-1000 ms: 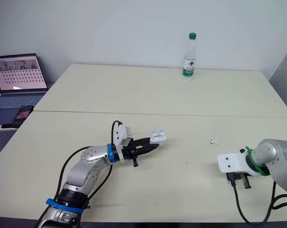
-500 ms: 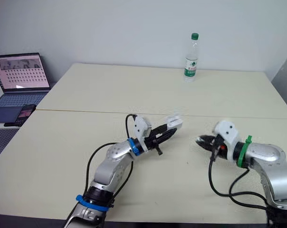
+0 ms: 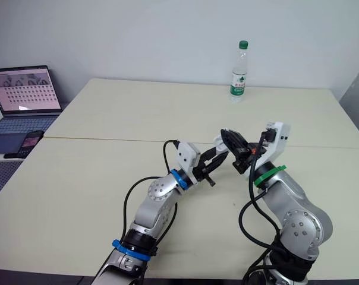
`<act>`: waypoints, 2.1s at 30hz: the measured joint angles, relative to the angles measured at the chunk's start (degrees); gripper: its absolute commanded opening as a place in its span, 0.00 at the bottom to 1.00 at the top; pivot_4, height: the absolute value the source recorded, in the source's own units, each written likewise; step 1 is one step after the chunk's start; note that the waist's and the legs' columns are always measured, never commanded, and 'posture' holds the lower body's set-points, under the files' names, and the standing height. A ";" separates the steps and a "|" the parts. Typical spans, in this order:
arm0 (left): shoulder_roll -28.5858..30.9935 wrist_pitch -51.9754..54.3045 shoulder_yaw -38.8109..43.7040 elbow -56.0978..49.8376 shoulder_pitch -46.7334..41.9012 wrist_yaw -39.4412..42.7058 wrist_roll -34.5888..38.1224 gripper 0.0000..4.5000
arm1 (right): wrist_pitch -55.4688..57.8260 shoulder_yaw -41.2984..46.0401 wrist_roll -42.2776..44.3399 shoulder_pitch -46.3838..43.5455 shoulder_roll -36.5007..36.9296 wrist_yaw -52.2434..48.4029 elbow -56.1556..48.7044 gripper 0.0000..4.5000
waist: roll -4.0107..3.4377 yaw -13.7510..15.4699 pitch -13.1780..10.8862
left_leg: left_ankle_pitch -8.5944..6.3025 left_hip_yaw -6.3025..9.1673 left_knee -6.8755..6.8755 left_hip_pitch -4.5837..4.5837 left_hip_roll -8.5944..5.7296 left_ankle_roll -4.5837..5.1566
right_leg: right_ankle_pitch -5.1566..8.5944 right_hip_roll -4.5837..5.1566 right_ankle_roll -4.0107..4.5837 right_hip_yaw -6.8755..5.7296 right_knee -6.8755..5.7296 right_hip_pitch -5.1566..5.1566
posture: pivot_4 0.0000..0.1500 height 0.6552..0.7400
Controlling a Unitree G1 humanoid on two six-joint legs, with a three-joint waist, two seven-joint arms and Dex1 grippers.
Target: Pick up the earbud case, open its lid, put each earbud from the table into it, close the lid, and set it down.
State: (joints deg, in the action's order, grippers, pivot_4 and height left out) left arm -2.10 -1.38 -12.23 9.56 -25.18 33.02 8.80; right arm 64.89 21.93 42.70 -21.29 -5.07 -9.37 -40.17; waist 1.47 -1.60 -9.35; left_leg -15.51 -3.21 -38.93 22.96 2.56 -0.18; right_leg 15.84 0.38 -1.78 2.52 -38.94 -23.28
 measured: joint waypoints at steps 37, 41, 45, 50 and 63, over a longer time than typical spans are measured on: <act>-0.43 1.44 0.15 -2.30 1.42 -0.38 0.33 0.17 | -11.73 -10.05 6.01 5.09 7.45 8.23 5.68 0.32 | 0.01 -0.18 -0.01 | 0.00 0.01 0.10 0.02 0.06 0.01 | 0.02 -0.09 -0.03 0.00 0.10 -0.03 | 1.00 0.95; -0.42 2.20 0.28 -2.30 1.58 -1.08 0.33 0.17 | -12.05 -10.96 6.11 5.15 8.69 8.20 5.69 0.61 | 0.02 -0.18 -0.01 | -0.01 0.04 0.11 0.03 0.07 0.01 | 0.10 -0.09 -0.16 0.01 0.11 -0.03 | 1.00 0.95; -0.42 2.32 0.29 -2.30 1.83 -1.21 0.33 0.17 | -12.63 -10.97 6.48 5.15 9.65 8.22 5.70 0.92 | 0.02 -0.18 -0.01 | -0.01 0.02 0.12 0.03 0.07 0.01 | 0.10 -0.09 -0.16 0.01 0.14 -0.03 | 1.00 0.95; -0.41 2.28 0.26 -3.69 1.91 -0.97 0.95 0.17 | -12.06 -9.19 8.88 5.66 14.65 8.17 5.70 0.99 | 0.02 -0.17 -0.02 | -0.01 0.01 0.14 0.06 0.07 0.01 | 0.10 -0.07 -0.16 0.02 0.20 -0.03 | 1.00 0.95; 8.78 5.61 2.03 -4.81 2.89 7.48 5.93 0.17 | -4.57 -14.93 2.19 8.28 58.86 -17.81 19.85 0.99 | 0.07 -0.18 -0.08 | -0.02 0.01 0.25 0.04 0.10 0.02 | 0.11 -0.10 -0.16 0.04 0.36 -0.03 | 1.00 0.95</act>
State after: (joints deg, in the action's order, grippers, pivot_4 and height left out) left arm 6.68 4.22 -10.21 4.75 -22.28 40.49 14.72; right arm 60.33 6.99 44.89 -13.00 53.79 -27.19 -20.32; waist 1.54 -1.78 -9.43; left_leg -15.52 -3.20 -38.68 23.00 2.66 -0.15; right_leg 15.95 0.28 -1.94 2.56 -38.58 -23.32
